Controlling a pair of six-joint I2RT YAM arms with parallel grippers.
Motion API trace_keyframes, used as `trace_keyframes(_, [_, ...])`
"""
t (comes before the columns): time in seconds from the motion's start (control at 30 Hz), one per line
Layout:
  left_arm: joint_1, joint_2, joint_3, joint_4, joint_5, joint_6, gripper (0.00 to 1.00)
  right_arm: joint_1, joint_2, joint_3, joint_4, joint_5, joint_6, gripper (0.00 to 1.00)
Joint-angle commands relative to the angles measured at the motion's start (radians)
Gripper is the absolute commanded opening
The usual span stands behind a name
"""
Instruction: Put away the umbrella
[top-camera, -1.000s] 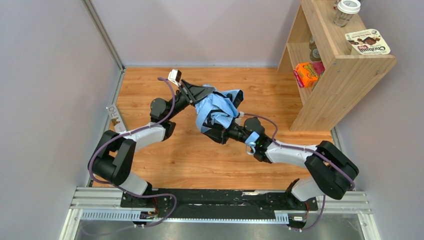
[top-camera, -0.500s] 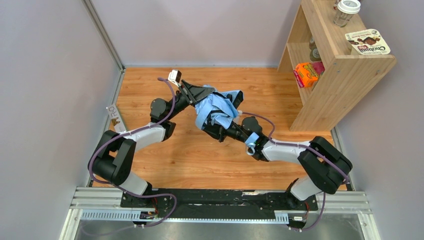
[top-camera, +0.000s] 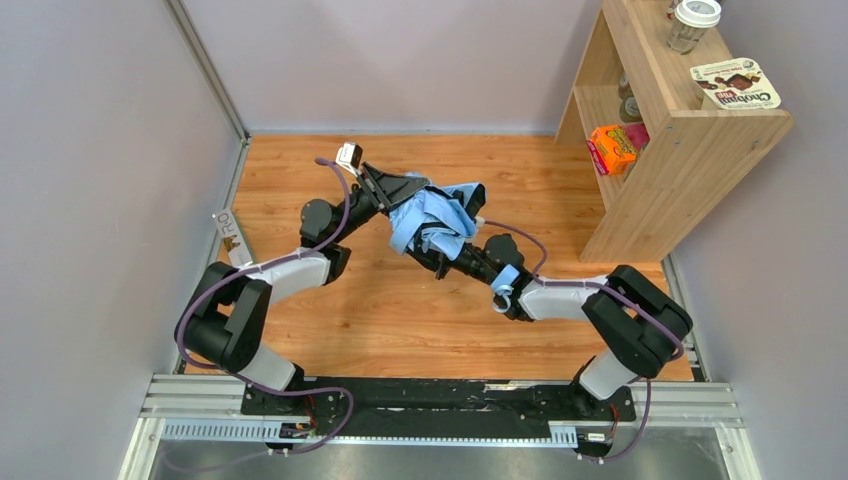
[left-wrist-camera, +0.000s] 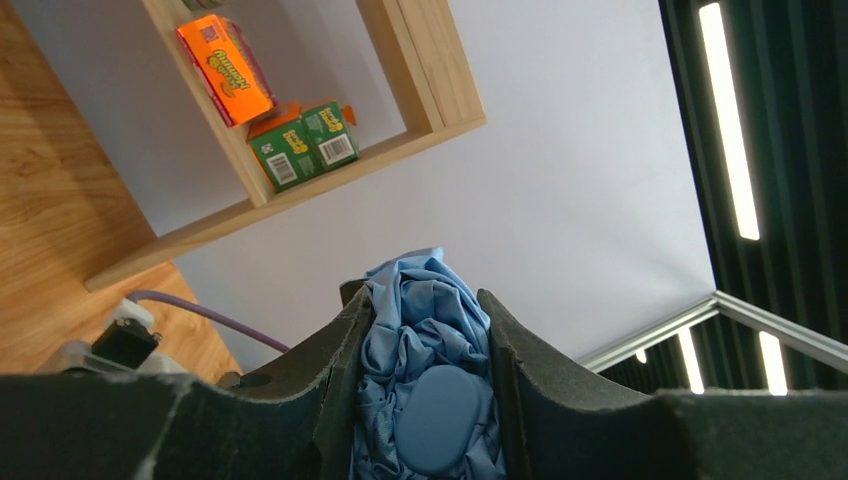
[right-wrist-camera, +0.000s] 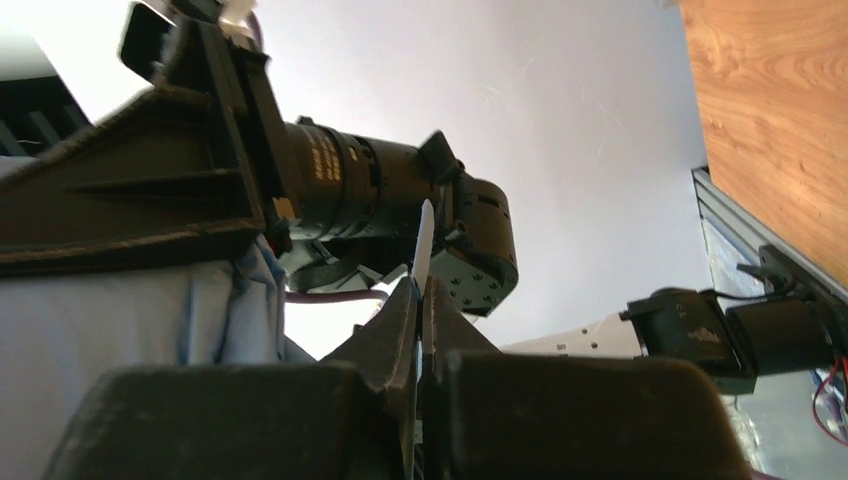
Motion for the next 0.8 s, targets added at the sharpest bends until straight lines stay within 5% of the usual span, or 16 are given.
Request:
trace_keyframes(0.0, [-0.004, -0.048, -0.002, 0.185, -0.024, -0.099, 0.0, -0.061, 0.052, -0.043, 0.237, 0.075, 0.207, 0.0])
trace_keyframes(0.13, [-0.009, -0.091, -0.087, 0.18, -0.029, -0.151, 0.0, -0.173, 0.072, -0.095, 0.439, 0.07, 0.043, 0.0])
trace_keyframes(0.27, [-0.017, -0.149, -0.175, 0.035, 0.045, -0.125, 0.0, -0.261, 0.045, -0.073, 0.46, -0.017, -0.099, 0.0])
trace_keyframes(0.57, [-0.021, -0.414, -0.275, -0.577, 0.093, 0.168, 0.0, -0.276, -0.227, 0.05, 0.097, -0.109, -0.465, 0.0])
trace_keyframes(0.77, [-0.023, -0.496, -0.239, -0.861, 0.08, 0.359, 0.0, -0.235, -0.319, 0.127, 0.006, -0.16, -0.606, 0.0])
